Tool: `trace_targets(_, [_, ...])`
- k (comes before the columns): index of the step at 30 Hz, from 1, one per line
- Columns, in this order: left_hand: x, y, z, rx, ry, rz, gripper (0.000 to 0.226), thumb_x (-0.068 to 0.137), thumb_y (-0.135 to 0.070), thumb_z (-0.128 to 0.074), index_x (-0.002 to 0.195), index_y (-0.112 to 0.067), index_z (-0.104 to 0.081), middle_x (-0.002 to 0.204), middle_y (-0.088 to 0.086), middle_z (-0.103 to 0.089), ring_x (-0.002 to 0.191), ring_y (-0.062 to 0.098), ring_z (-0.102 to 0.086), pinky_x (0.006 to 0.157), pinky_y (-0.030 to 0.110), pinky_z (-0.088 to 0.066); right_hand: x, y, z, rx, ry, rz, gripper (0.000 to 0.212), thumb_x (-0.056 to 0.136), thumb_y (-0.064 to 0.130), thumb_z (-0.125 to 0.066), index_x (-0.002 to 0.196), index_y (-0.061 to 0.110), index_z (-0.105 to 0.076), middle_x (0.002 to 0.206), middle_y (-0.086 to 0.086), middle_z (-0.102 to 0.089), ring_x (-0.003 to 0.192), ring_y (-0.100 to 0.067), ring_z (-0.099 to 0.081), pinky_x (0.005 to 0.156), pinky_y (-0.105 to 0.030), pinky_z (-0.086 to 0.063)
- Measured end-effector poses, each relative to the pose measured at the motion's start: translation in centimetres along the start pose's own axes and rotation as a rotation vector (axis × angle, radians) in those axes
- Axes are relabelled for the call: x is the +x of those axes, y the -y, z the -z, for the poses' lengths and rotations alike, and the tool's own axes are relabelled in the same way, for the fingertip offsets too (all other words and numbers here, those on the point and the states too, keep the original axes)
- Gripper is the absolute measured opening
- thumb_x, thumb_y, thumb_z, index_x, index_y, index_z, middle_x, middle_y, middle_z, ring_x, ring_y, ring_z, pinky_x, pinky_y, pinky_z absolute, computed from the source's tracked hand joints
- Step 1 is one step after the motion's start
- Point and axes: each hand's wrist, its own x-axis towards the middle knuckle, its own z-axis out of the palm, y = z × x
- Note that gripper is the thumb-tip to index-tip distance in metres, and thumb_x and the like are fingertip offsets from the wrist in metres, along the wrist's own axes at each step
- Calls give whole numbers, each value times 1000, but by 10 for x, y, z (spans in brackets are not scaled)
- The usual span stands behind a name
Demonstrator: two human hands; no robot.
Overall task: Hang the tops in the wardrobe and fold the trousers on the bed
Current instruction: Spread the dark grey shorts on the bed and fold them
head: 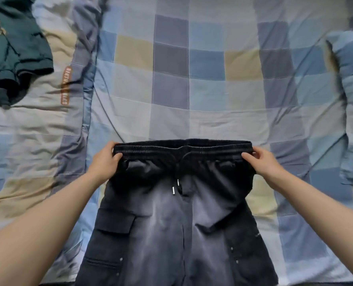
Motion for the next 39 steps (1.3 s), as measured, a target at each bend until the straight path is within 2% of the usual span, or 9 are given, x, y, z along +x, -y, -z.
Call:
trace_targets(4, [55, 7, 12, 100, 112, -62, 29, 98, -11, -51, 126, -9, -50, 115, 24, -62, 107, 41, -58, 94, 43, -44, 35, 14, 9, -79, 39, 29, 21, 93, 20, -60, 112, 10, -62, 95, -11, -69, 85, -22, -63, 77, -35, -51])
trace_targets(8, [116, -35, 45, 103, 98, -141, 35, 98, -12, -52, 132, -9, -46, 116, 31, -59, 107, 45, -58, 90, 45, -46, 75, 64, 19, -139, -9, 134, 20, 95, 16, -57, 113, 7, -60, 80, -5, -61, 64, -7, -58, 49, -10, -45])
trace_targets(14, [156, -95, 49, 196, -158, -146, 67, 97, -15, -52, 153, -5, -18, 152, 24, -34, 139, 38, -33, 112, 39, -26, 141, 106, 5, -413, -334, 138, 49, 95, 23, -50, 140, 6, -37, 134, -18, -50, 124, -37, -46, 99, -38, -37])
trace_targets(21, [78, -16, -67, 632, 271, -224, 77, 91, -27, -54, 155, -30, -11, 164, -1, -4, 149, 31, -5, 119, 53, -15, 115, 16, -33, -411, -186, -44, 55, 89, 22, -57, 137, 3, -39, 132, -19, -51, 120, -38, -49, 97, -37, -39])
trace_targets(28, [-36, 30, -139, 832, 365, -226, 86, 96, -20, -47, 153, -24, 17, 159, 2, 28, 148, 34, 17, 118, 54, -13, 51, -106, -3, -301, -221, -347, 33, 91, 23, -58, 108, -5, -54, 97, -15, -57, 101, -37, -55, 87, -40, -43])
trace_targets(31, [-71, 30, -158, 885, 350, -161, 80, 97, -19, -48, 155, -12, 7, 161, 9, 21, 149, 34, 11, 118, 52, -16, 27, -163, 1, -261, -160, -400, 36, 83, 42, -60, 84, 7, -53, 86, -9, -58, 88, -29, -57, 84, -42, -46])
trace_targets(34, [-91, 17, -173, 785, 222, -107, 54, 90, -24, -58, 138, -10, -38, 156, 13, -24, 144, 30, -23, 114, 50, -26, 6, -198, -5, -222, -83, -389, 29, 85, 37, -66, 96, 11, -66, 96, -7, -69, 96, -30, -63, 88, -41, -49])
trace_targets(37, [-97, -3, -190, 598, 2, -331, 50, 67, -12, -71, 113, -8, -53, 128, 12, -51, 119, 35, -51, 100, 53, -40, -15, -201, -4, -164, -89, -294, 25, 87, 29, -67, 107, 14, -68, 101, -2, -70, 97, -23, -63, 88, -37, -50])
trace_targets(39, [-96, -11, -203, 630, 65, -554, 64, 69, -17, -68, 129, -12, -49, 142, 11, -45, 131, 37, -43, 107, 54, -32, -22, -203, 1, -103, -104, -209, 23, 90, 23, -65, 110, 11, -67, 102, -2, -68, 97, -20, -62, 87, -34, -49])
